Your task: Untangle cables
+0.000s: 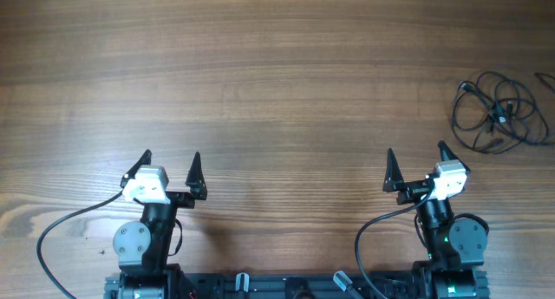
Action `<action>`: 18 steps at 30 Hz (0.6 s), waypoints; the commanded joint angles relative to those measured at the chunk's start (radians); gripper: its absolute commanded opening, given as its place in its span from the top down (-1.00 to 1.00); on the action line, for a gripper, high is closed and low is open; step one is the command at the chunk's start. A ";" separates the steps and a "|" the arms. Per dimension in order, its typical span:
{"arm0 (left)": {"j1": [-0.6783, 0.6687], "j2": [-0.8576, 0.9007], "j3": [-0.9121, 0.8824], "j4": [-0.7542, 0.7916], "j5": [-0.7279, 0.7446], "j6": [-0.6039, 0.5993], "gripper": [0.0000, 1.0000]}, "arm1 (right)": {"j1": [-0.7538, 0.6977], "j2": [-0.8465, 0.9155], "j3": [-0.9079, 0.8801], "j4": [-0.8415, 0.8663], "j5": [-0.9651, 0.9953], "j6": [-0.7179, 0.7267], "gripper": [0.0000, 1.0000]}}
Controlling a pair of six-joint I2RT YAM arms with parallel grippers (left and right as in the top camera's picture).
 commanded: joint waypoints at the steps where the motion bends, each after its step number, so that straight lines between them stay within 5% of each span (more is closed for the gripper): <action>1: -0.005 -0.010 -0.006 -0.006 -0.009 0.034 -1.00 | -0.006 -0.014 -0.001 0.006 -0.018 0.014 -1.00; 18: -0.005 -0.010 -0.006 -0.003 -0.002 0.034 -1.00 | -0.006 -0.014 -0.001 0.006 -0.018 0.014 -1.00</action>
